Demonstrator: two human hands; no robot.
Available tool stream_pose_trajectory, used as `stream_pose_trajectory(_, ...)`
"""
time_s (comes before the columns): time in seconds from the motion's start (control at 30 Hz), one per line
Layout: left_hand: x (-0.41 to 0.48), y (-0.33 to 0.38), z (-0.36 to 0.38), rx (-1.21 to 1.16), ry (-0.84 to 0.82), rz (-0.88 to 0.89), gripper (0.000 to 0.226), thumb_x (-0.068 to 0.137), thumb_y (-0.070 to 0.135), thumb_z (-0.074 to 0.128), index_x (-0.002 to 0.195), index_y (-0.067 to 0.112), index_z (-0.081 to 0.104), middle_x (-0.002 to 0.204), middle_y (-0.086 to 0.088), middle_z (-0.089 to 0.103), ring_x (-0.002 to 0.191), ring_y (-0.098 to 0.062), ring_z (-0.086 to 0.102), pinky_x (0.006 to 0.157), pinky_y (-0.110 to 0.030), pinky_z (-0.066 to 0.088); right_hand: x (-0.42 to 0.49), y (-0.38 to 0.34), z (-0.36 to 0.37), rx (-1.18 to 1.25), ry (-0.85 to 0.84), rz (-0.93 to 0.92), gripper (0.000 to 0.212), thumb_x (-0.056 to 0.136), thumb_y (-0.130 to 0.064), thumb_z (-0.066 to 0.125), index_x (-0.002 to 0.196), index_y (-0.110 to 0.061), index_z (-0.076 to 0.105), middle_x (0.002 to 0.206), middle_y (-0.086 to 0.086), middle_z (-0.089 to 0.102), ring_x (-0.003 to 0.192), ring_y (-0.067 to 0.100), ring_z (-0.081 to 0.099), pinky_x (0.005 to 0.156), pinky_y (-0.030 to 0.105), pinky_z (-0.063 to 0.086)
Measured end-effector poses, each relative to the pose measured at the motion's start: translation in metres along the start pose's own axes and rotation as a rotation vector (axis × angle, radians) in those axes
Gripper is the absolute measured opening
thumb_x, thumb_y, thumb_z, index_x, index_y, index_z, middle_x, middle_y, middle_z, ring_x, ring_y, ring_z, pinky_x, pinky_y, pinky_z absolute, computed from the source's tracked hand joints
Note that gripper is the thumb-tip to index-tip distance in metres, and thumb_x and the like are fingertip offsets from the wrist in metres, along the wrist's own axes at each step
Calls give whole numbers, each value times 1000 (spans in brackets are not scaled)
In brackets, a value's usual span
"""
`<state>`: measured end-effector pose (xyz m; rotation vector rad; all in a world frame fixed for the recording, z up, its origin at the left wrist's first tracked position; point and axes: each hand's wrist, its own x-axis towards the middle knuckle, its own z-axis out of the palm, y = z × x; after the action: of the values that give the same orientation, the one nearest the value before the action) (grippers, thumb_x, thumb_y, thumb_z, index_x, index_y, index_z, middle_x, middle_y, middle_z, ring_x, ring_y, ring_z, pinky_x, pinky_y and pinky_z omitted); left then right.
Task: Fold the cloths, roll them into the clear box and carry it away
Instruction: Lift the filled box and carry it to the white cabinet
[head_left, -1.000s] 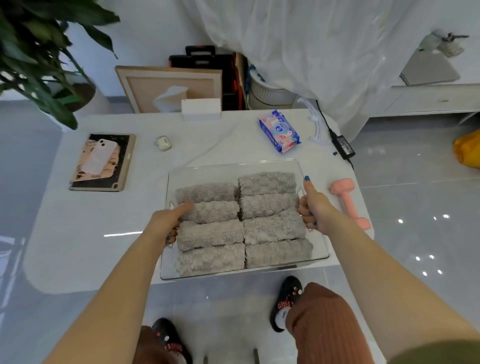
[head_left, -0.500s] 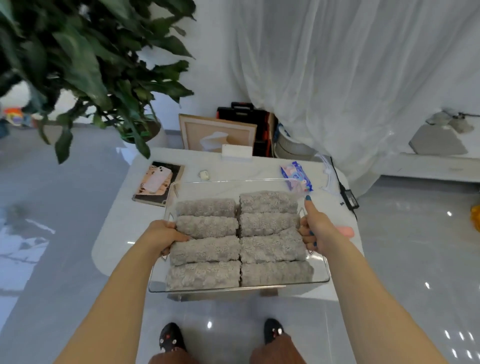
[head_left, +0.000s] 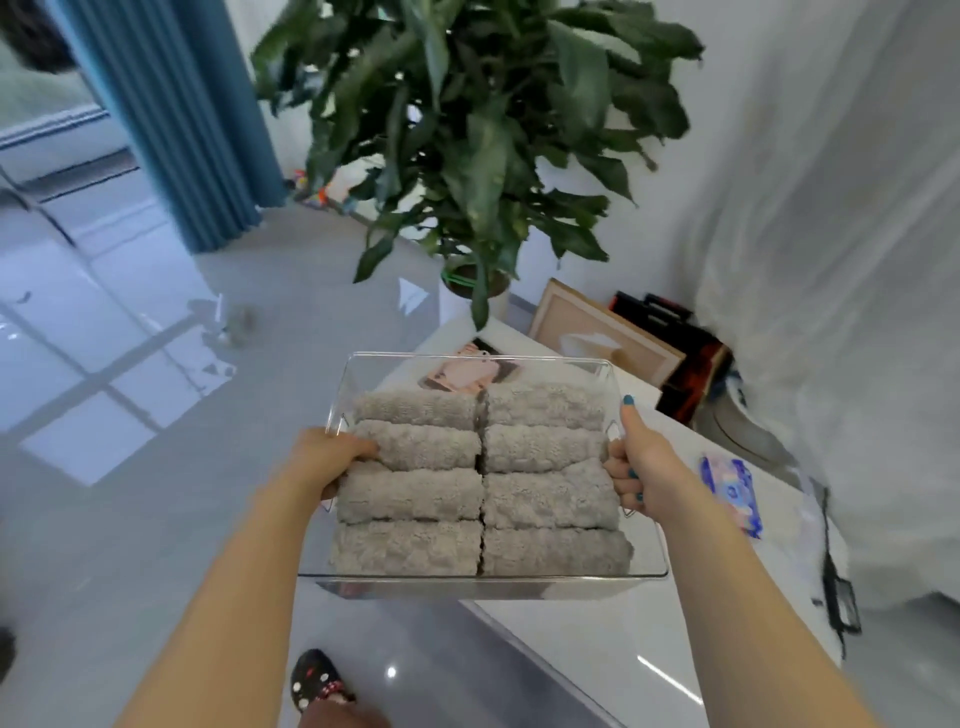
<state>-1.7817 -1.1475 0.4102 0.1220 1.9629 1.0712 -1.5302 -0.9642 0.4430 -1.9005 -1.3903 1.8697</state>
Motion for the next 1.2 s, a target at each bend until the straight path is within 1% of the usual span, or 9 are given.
stream_pose_trajectory(0.2, 25, 1, -148, -38, 24, -35, 29, 77, 6, 73, 63, 10, 48, 52, -3, 40, 45, -15, 33, 40, -21, 28, -8, -57, 141, -99, -101, -28, 62, 91, -69, 26, 51, -22, 20, 41, -6, 20, 31, 10, 10, 35, 15, 9)
stream_pose_trajectory(0.37, 38, -11, -273, 42, 15, -46, 26, 75, -13, 58, 68, 10, 50, 66, -7, 46, 57, -16, 41, 50, -24, 34, -17, -96, 263, -181, -177, -75, 60, 91, -69, 25, 53, -22, 21, 42, -4, 20, 32, 11, 10, 39, 16, 8)
stream_pose_trajectory(0.47, 43, -26, -325, 139, 199, -75, 26, 76, -14, 55, 73, 11, 52, 68, -7, 48, 58, -19, 44, 50, -24, 36, -26, -114, 326, -264, -233, -124, 60, 90, -71, 26, 53, -23, 23, 43, -4, 22, 33, 11, 12, 37, 16, 10)
stream_pose_trajectory(0.63, 39, -74, -394, 166, 561, -142, 18, 75, -7, 60, 76, 11, 59, 74, -7, 53, 78, -25, 54, 68, -27, 44, -43, -131, 429, -402, -393, -186, 59, 90, -70, 24, 54, -23, 20, 45, -4, 19, 36, 11, 10, 37, 15, 10)
stream_pose_trajectory(0.8, 18, -108, -432, 175, 842, -215, 15, 77, -5, 59, 78, 6, 48, 78, -17, 57, 68, -24, 50, 46, -26, 30, -56, -138, 506, -515, -527, -222, 59, 91, -68, 25, 53, -23, 20, 45, -4, 19, 36, 11, 10, 39, 16, 10)
stream_pose_trajectory(0.9, 0, -120, -445, 231, 982, -288, 29, 82, -9, 51, 103, 3, 35, 75, -19, 50, 61, -25, 45, 46, -31, 28, -67, -144, 548, -605, -626, -259, 60, 92, -68, 25, 52, -23, 19, 45, -4, 18, 34, 11, 9, 37, 16, 10)
stream_pose_trajectory(1.0, -21, -128, -454, 108, 1016, -365, 36, 84, -7, 52, 110, 4, 29, 74, -12, 45, 62, -23, 43, 47, -32, 29, -81, -151, 587, -694, -718, -311, 61, 91, -69, 25, 53, -23, 18, 44, -4, 18, 35, 11, 10, 37, 16, 11)
stream_pose_trajectory(1.13, -48, -138, -466, -355, 983, -320, 21, 79, -1, 61, 87, 9, 44, 79, -11, 52, 74, -26, 52, 60, -30, 41, -101, -159, 627, -776, -813, -373, 60, 91, -69, 26, 52, -23, 19, 41, -5, 19, 32, 10, 11, 34, 15, 11)
stream_pose_trajectory(1.2, -63, -146, -466, -531, 1043, -329, 12, 77, 0, 62, 80, 7, 53, 75, -13, 56, 66, -24, 53, 57, -28, 42, -114, -158, 645, -831, -858, -385, 61, 90, -70, 26, 51, -23, 19, 40, -5, 19, 31, 10, 11, 33, 14, 11)
